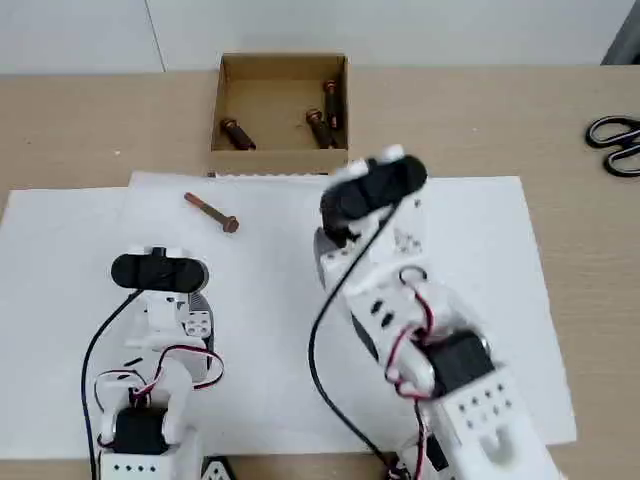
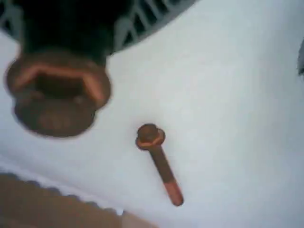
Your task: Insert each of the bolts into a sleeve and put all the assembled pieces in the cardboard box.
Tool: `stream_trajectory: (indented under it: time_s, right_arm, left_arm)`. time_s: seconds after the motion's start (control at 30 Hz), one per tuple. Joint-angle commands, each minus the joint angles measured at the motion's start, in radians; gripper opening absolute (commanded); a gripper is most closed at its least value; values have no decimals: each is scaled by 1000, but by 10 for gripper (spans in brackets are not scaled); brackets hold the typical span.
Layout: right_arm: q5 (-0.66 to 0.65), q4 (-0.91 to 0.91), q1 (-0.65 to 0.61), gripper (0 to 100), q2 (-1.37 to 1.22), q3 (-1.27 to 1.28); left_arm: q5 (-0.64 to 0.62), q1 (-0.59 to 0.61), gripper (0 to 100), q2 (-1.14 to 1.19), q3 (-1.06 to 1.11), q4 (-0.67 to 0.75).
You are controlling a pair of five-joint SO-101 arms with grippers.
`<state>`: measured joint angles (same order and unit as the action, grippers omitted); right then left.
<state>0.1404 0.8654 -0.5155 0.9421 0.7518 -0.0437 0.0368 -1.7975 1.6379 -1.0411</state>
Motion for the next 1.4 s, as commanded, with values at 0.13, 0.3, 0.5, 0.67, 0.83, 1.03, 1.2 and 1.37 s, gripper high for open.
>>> stream_trajectory:
  time_s: [0.13, 0.3, 0.5, 0.67, 0.83, 1.03, 1.2, 1.37]
  right_arm:
    - [3, -42, 73, 3, -395, -397]
    - [-89, -209, 130, 4, -676, -552]
    - [-195, -444, 128, 4, -954, -674]
    - [-308, -645, 128, 4, -1156, -760]
    - [-407, -828, 122, 4, -1330, -832]
    - [-437, -843, 90, 6, -1465, -937]
    - [-437, -840, 67, 130, -1527, -957]
    - [-437, -730, 58, 150, -1531, -976]
  left_arm:
    - [-3, 6, 6, -8, -1, 26]
    - [-3, 6, 6, -8, -1, 26]
    - [-3, 26, 6, -8, -1, 26]
    - [-3, 28, 6, -8, -1, 26]
    - [-3, 29, 6, -8, 1, 26]
    - [-3, 29, 6, -8, 1, 26]
    - [-3, 29, 6, -8, 1, 26]
    - [-3, 29, 6, -8, 1, 26]
